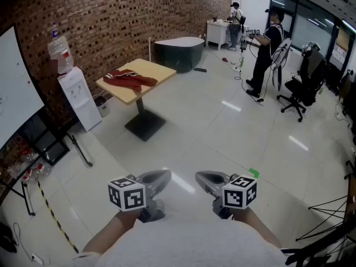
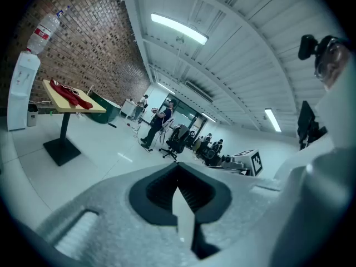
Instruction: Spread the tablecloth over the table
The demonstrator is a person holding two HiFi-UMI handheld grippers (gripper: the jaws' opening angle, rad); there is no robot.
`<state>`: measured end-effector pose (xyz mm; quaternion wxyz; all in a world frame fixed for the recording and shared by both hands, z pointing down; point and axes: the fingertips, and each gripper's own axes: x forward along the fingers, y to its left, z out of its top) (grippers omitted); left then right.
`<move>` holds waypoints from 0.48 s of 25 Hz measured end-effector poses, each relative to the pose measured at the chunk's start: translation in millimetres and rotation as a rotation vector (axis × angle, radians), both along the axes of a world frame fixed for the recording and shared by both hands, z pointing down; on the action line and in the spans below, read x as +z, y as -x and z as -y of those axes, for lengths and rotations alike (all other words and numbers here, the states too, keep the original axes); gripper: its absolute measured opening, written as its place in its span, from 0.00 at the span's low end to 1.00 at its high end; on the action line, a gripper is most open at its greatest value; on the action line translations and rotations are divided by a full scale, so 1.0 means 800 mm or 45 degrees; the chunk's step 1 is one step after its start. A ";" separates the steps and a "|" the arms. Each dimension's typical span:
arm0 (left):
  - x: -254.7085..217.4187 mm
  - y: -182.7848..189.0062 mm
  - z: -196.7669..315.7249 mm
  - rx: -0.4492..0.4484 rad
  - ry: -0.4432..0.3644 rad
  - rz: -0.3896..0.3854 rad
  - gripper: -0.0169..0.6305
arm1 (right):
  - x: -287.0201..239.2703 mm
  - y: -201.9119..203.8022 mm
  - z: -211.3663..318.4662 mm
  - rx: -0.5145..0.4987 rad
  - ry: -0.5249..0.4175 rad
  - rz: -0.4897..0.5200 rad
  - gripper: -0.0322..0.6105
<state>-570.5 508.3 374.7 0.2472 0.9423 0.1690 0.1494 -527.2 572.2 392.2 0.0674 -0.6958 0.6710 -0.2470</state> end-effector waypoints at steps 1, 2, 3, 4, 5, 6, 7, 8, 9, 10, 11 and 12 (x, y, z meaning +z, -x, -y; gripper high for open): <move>-0.004 0.001 0.003 0.004 -0.005 -0.010 0.03 | -0.002 -0.003 0.002 0.008 -0.005 0.004 0.05; -0.006 0.001 0.008 0.003 -0.009 -0.018 0.03 | -0.002 -0.006 0.005 0.015 -0.006 0.008 0.05; -0.007 0.002 0.015 -0.006 -0.009 -0.022 0.03 | 0.001 -0.009 0.008 0.019 -0.001 0.015 0.05; -0.004 0.002 0.025 -0.024 -0.003 -0.021 0.03 | 0.007 -0.010 0.012 0.018 0.013 0.022 0.05; 0.001 0.001 0.036 -0.048 0.010 -0.014 0.03 | 0.016 -0.009 0.018 0.010 0.035 0.027 0.05; 0.010 0.000 0.048 -0.073 0.030 -0.003 0.03 | 0.026 -0.009 0.024 -0.004 0.060 0.031 0.05; 0.019 -0.001 0.058 -0.092 0.054 0.011 0.03 | 0.036 -0.009 0.031 -0.018 0.084 0.034 0.05; 0.029 -0.004 0.068 -0.104 0.077 0.024 0.03 | 0.043 -0.012 0.038 -0.029 0.100 0.037 0.05; 0.038 -0.008 0.077 -0.110 0.094 0.033 0.03 | 0.049 -0.017 0.046 -0.037 0.109 0.041 0.05; 0.045 -0.016 0.086 -0.112 0.105 0.039 0.03 | 0.052 -0.024 0.055 -0.040 0.113 0.046 0.05; 0.051 -0.028 0.096 -0.111 0.112 0.042 0.03 | 0.056 -0.035 0.064 -0.041 0.116 0.050 0.05; 0.056 -0.043 0.107 -0.109 0.117 0.044 0.03 | 0.061 -0.047 0.074 -0.042 0.123 0.054 0.05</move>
